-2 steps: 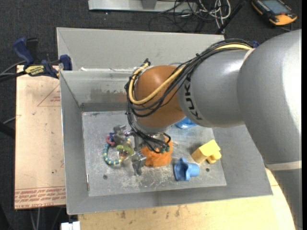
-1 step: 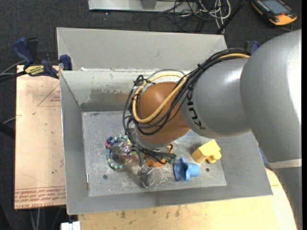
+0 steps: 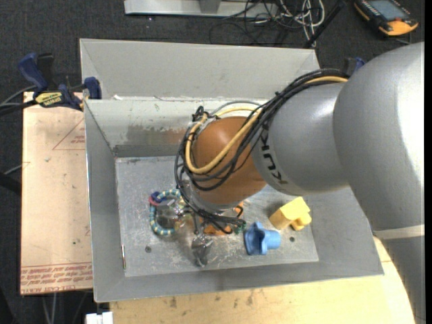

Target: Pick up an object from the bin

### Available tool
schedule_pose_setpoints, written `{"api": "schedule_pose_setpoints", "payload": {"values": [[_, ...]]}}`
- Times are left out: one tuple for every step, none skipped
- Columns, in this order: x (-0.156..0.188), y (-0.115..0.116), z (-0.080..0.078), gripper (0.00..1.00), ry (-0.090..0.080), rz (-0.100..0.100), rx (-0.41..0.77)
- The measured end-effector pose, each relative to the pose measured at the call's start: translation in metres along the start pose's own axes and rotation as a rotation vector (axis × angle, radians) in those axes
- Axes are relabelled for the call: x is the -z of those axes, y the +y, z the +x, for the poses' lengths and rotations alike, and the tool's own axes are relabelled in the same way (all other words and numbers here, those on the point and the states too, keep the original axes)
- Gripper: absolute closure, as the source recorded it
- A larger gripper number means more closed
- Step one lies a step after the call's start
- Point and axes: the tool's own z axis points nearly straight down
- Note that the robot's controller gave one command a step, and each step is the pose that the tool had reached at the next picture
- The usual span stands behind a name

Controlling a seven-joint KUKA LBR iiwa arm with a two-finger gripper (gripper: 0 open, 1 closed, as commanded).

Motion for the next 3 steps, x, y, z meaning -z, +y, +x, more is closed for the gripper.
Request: {"api": "schedule_pose_setpoints", "payload": {"values": [[-0.001,-0.024,-0.005,0.0,-0.005,0.001,-0.131],[-0.001,-0.042,-0.009,0.0,-0.005,0.002,0.009],[0.0,-0.072,-0.022,0.0,-0.003,0.002,0.163]]}}
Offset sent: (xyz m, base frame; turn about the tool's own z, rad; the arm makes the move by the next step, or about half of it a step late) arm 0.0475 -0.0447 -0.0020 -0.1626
